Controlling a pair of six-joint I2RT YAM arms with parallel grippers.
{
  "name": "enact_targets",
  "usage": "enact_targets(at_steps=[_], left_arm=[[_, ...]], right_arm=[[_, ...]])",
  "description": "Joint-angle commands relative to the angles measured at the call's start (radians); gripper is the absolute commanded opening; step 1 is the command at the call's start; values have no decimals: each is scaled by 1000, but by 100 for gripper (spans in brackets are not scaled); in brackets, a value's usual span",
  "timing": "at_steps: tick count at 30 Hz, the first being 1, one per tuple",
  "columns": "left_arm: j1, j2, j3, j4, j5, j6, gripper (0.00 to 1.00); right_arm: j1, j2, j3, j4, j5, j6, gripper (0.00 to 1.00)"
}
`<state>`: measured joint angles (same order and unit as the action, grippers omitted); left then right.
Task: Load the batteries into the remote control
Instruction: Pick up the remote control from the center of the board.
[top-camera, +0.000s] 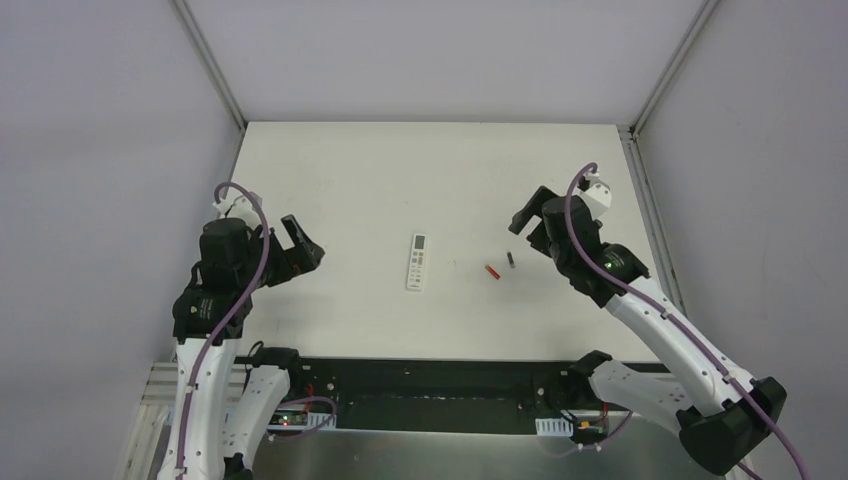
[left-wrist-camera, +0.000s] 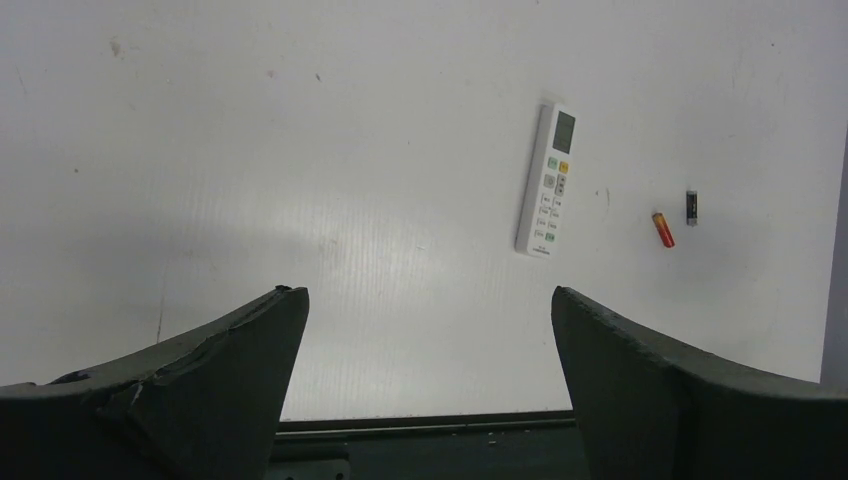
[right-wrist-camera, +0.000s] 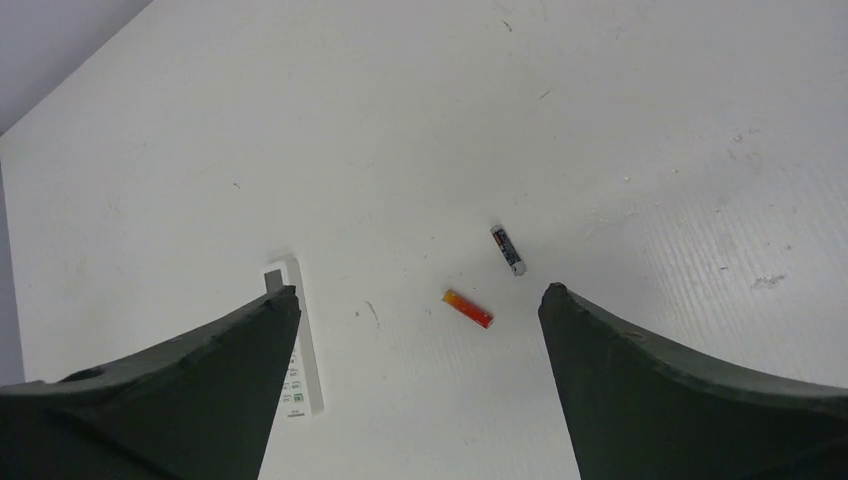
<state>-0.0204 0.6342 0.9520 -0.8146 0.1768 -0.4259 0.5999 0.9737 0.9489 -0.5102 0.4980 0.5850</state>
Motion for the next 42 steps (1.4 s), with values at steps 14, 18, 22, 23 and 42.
enact_targets(at_steps=[14, 18, 22, 23, 42], left_arm=[[-50, 88, 8, -10, 192, 6, 97], [-314, 188, -14, -9, -42, -74, 95], [-475, 382, 28, -2, -184, -125, 98], [-503, 430, 53, 2, -216, -132, 99], [-776, 1177, 506, 112, -335, -166, 90]], right_arm=[[3, -31, -65, 50, -135, -22, 100], [3, -18, -98, 66, -205, 29, 98], [3, -14, -130, 79, -252, 75, 97], [3, -16, -136, 78, -257, 83, 97], [2, -171, -212, -73, -149, 196, 96]])
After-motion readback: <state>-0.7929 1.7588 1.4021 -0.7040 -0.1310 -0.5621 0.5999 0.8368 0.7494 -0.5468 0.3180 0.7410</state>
